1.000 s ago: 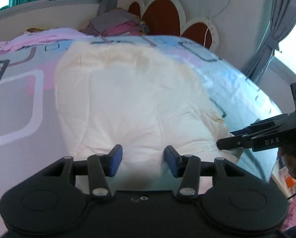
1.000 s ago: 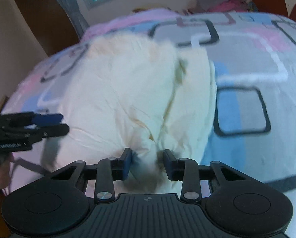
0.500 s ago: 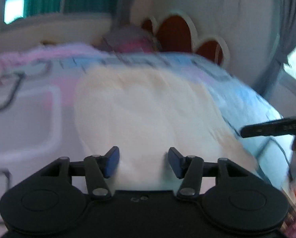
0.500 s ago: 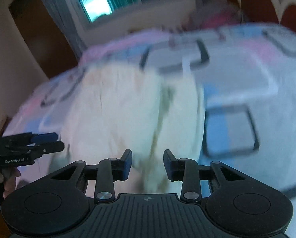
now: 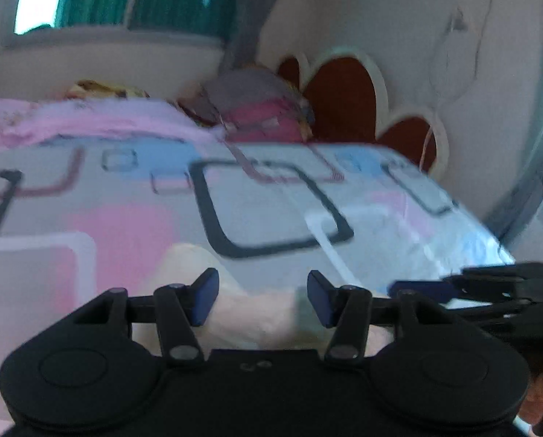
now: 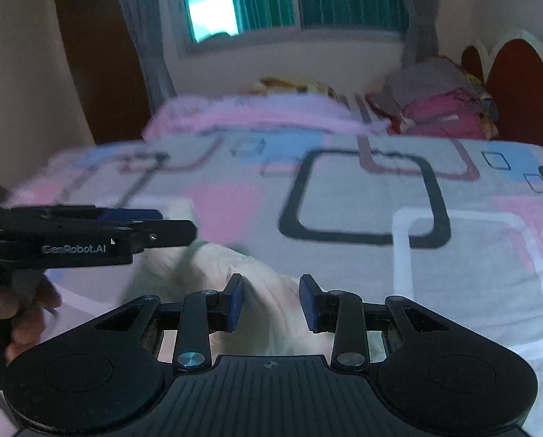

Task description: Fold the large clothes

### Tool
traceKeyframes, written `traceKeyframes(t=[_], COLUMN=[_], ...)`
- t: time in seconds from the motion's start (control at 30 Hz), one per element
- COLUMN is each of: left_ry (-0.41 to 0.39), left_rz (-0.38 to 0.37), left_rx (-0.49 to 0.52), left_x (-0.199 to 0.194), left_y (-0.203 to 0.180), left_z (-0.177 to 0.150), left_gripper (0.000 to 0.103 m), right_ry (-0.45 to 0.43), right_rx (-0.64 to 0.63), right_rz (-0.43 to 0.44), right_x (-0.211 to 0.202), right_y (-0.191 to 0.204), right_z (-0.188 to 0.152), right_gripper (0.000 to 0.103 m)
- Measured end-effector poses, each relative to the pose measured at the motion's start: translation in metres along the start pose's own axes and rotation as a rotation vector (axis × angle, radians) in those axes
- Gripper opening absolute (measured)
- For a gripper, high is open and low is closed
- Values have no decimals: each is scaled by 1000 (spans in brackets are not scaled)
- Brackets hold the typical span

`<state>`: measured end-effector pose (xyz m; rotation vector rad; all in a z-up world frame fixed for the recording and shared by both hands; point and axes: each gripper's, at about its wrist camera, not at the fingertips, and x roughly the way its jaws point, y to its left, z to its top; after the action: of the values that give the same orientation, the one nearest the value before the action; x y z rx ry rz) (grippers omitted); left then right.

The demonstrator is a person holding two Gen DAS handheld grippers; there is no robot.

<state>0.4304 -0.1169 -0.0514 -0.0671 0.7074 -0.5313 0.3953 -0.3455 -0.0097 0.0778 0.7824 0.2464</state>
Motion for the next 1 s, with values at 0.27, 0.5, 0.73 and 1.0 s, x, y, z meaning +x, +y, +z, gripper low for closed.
traceKeyframes(t=[0.27, 0.5, 0.73, 1.0], left_ry=[101, 118, 71, 9], left_rz=[106, 145, 129, 31], left_rx=[103, 130, 180, 110], left_x=[55, 68, 23, -69], left_y=[-26, -30, -40, -56], left_z=[-34, -36, -24, -79], left_gripper=[52, 53, 57, 61], right_ry=[80, 90, 11, -13], right_rx=[153, 206, 191, 148], right_rz=[14, 25, 11, 46], right_x=[43, 55, -3, -64], right_y=[-40, -49, -42, -19], right_z=[-37, -44, -35, -82], right_gripper=[35, 35, 35, 35])
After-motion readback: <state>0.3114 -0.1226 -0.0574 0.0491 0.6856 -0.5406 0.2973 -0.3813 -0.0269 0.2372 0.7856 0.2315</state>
